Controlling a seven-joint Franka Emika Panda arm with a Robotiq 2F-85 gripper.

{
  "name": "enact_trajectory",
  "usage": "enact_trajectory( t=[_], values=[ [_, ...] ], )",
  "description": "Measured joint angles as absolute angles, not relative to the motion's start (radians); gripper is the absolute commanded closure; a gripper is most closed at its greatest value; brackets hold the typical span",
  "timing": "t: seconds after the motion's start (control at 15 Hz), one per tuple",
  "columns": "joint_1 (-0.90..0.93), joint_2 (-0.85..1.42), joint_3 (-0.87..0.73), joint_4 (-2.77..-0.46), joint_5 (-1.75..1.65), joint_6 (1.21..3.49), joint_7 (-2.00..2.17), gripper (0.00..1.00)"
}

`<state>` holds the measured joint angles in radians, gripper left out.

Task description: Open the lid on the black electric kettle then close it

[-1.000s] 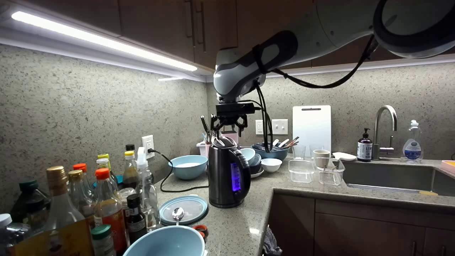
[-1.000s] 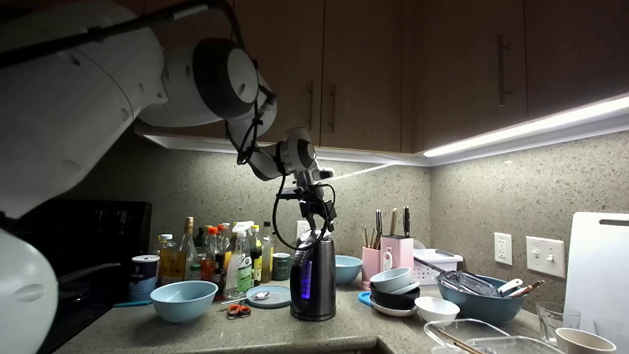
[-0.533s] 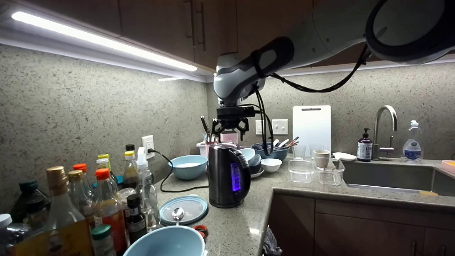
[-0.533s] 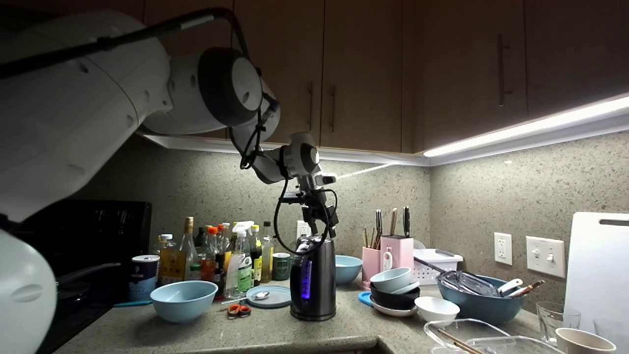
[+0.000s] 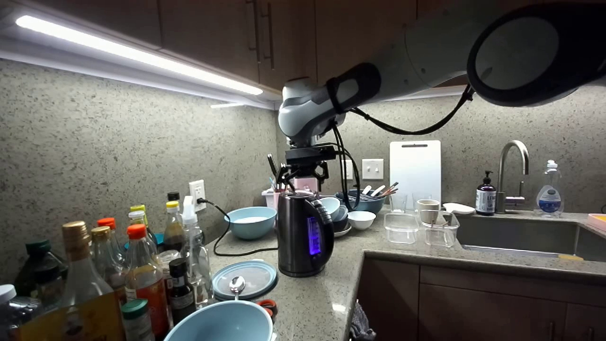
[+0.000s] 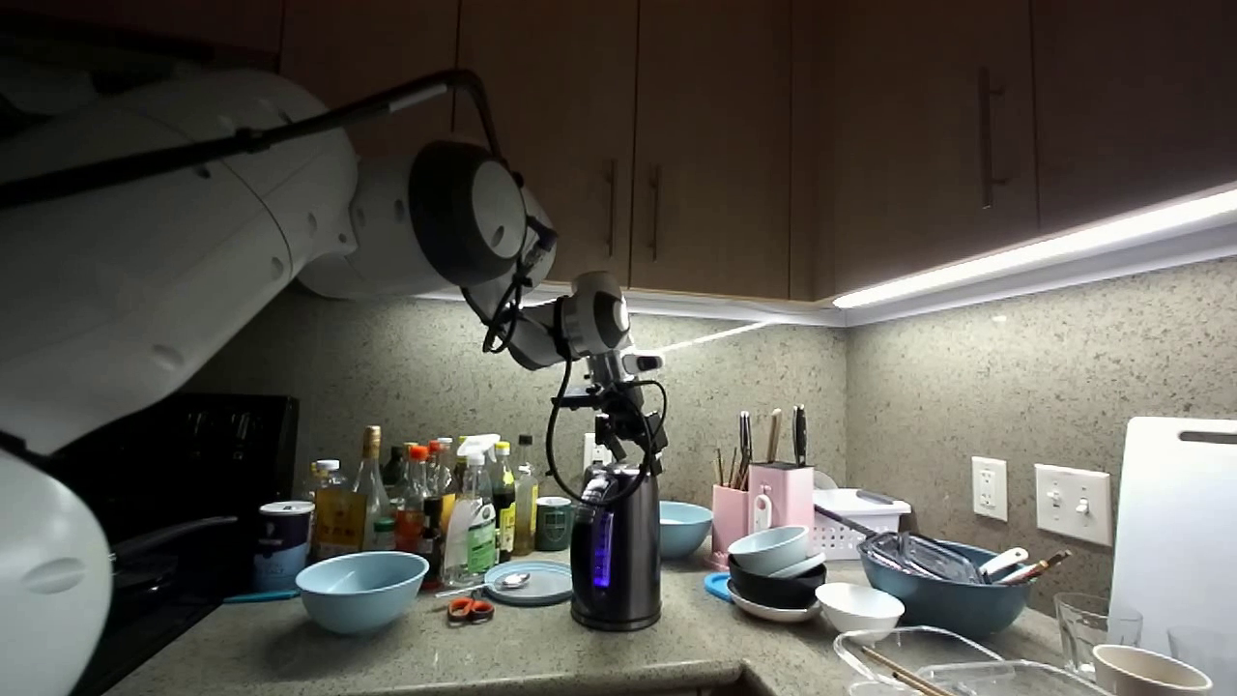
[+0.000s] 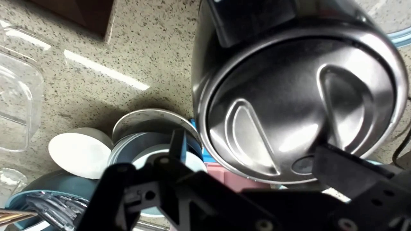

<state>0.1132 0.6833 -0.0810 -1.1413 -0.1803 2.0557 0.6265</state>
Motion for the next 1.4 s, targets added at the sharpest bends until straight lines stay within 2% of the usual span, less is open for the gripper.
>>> enact_trajectory(
  t=[1.4],
  values=[
    [0.065, 0.921, -0.067, -0.751, -0.165, 1.878, 0.533, 0.00]
  ],
)
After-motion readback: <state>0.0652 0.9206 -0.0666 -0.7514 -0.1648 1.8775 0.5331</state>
